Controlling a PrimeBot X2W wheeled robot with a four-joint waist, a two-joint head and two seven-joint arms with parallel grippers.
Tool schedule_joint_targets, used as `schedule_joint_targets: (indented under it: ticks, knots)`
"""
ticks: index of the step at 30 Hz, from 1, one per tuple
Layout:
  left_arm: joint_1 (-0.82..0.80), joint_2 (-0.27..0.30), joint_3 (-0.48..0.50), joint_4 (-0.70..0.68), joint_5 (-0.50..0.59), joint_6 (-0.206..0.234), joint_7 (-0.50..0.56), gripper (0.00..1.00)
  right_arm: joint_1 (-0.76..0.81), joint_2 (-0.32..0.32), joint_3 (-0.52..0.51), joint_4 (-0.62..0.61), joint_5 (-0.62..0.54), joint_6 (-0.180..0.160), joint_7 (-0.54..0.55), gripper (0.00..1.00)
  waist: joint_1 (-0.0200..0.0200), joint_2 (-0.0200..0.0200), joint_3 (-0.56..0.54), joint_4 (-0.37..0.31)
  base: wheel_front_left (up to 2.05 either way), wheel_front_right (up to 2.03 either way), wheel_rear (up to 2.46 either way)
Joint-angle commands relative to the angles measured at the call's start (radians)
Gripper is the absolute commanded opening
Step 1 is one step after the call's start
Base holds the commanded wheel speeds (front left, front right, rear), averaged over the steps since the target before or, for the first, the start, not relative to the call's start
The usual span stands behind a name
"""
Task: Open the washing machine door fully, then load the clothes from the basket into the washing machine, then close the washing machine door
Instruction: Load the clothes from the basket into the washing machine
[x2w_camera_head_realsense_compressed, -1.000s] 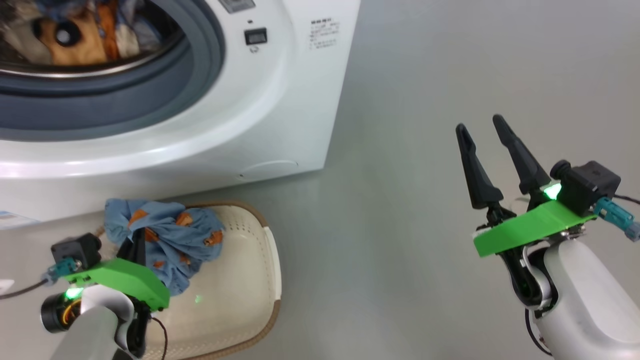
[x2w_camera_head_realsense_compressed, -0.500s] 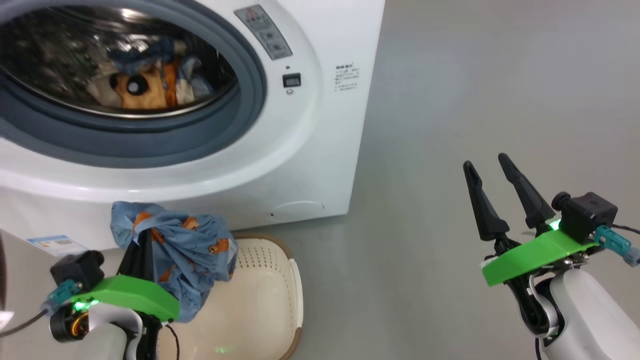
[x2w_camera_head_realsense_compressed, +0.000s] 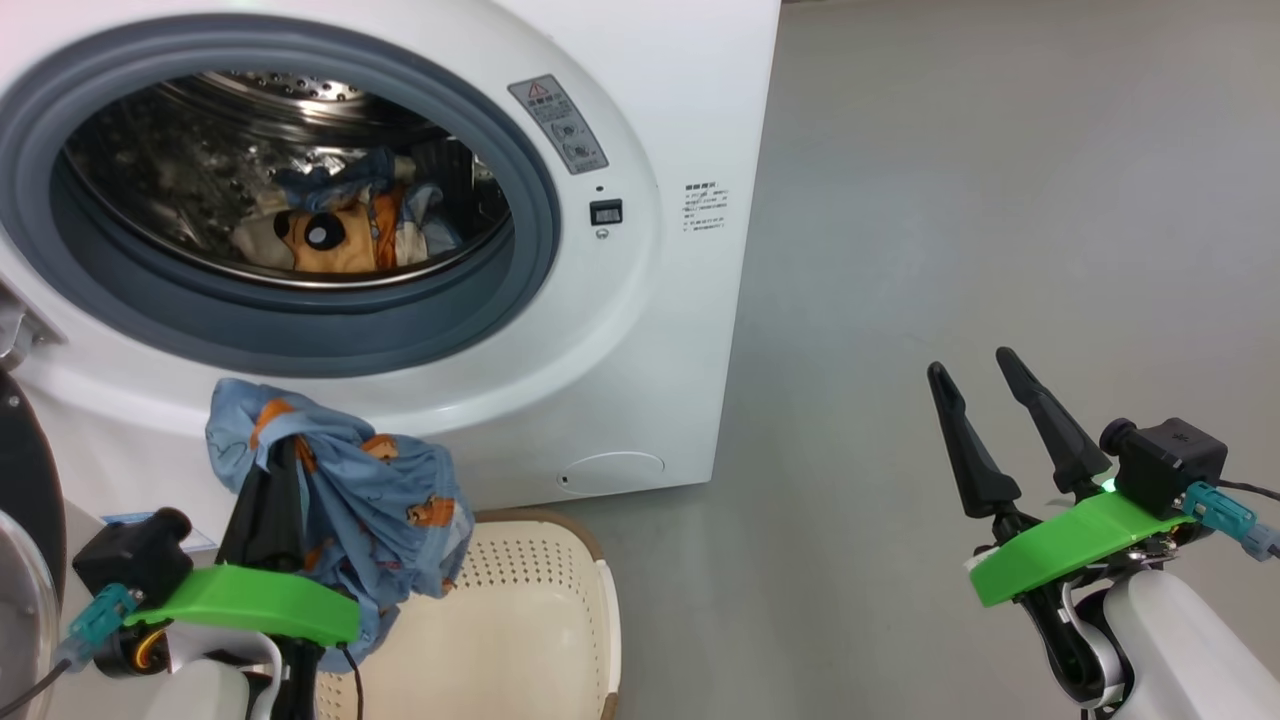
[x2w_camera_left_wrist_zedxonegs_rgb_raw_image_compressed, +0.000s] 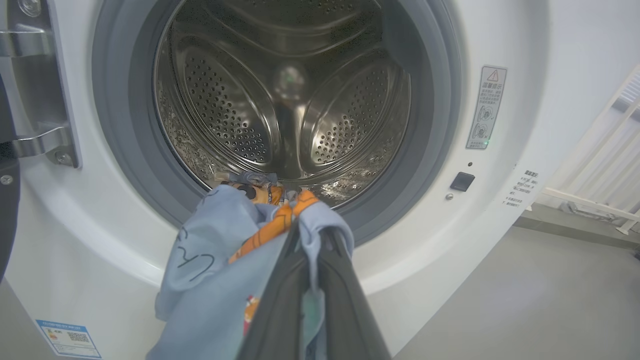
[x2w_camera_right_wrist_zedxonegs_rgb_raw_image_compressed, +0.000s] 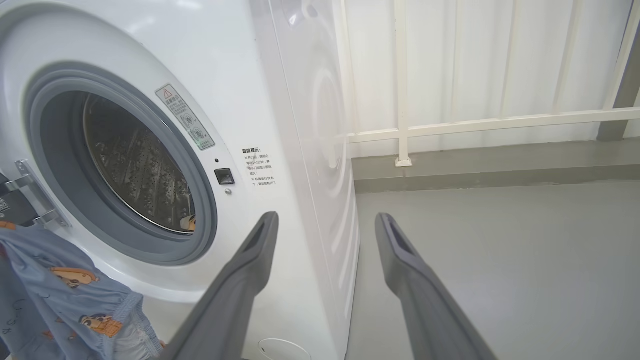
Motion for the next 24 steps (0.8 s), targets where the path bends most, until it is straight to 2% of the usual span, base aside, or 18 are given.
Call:
schedule_joint_targets:
  ticks: [1,15,24]
  knots:
    - [-0.007,0.025,0.031,-0.041,0.013,0.003,-0.009,0.00,0.010,-0.016,0.017,-0.021,0.018,0.005,-0.008,1.00,0.0000,0.0000,-0.005,-0.002,0.00,0.00,0.00]
    - [0.022,0.042,0.033,-0.148,0.011,0.037,0.012,0.00,0.008,-0.033,0.032,-0.025,0.022,0.005,-0.008,1.00,0.0000,0.0000,-0.019,-0.030,0.00,0.00,0.00]
    - [-0.052,0.074,0.029,-0.151,0.016,0.031,0.029,0.00,-0.003,-0.037,0.028,-0.032,0.021,0.005,-0.008,1.00,0.0000,0.0000,0.011,-0.049,0.00,0.00,0.00]
